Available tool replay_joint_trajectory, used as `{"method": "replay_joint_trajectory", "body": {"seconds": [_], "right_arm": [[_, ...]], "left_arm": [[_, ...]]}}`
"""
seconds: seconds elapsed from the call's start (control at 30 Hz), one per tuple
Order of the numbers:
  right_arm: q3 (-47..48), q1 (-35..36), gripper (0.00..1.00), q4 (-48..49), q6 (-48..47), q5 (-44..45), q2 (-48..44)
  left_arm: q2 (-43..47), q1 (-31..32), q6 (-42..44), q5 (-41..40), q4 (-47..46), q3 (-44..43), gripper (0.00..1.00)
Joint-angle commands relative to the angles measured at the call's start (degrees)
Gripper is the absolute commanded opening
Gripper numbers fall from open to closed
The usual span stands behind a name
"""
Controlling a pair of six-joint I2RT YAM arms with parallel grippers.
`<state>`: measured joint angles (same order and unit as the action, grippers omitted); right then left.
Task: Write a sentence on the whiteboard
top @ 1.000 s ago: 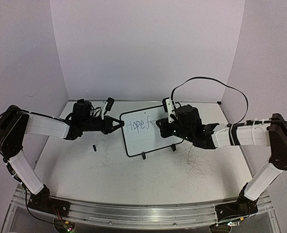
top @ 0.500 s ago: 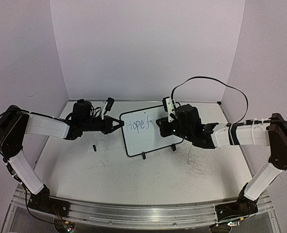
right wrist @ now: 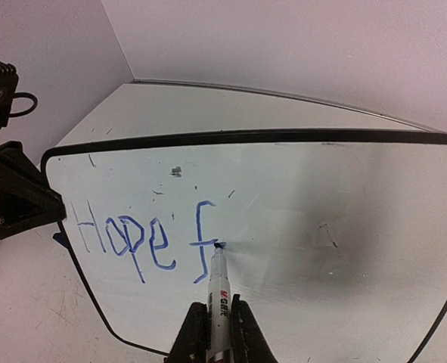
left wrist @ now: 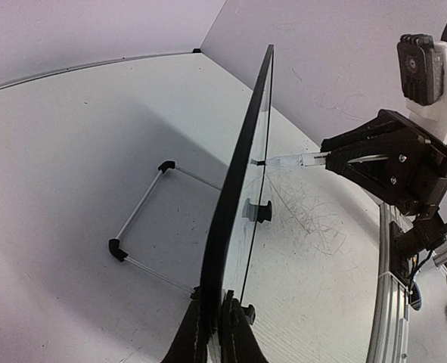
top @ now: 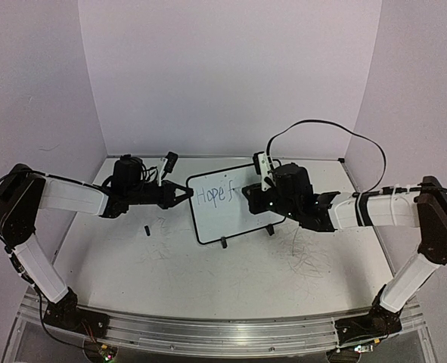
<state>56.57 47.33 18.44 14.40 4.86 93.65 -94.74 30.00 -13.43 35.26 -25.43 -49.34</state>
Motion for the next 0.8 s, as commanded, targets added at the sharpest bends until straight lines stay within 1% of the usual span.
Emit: {"method": "replay_joint_trajectory", "body": {"seconds": [0.0,0.3,0.77], "right_arm": [[-0.7,0.0,0.0,0.5,1.0,0.7,0.6],[-2.0,0.0,0.0,0.2,1.6,1.2,0.0],[-1.2,-0.5,0.0,2.0,2.6,6.5,-1.5]], "left_arm": [[1.0,-0.1,2.9,-2.6,3.0,-0.2,0.0],[1.1,-0.1,3.0,-2.6,3.2,-0.3,0.0],[1.1,-0.1,3.0,-2.5,3.5,-0.5,0.0]]}}
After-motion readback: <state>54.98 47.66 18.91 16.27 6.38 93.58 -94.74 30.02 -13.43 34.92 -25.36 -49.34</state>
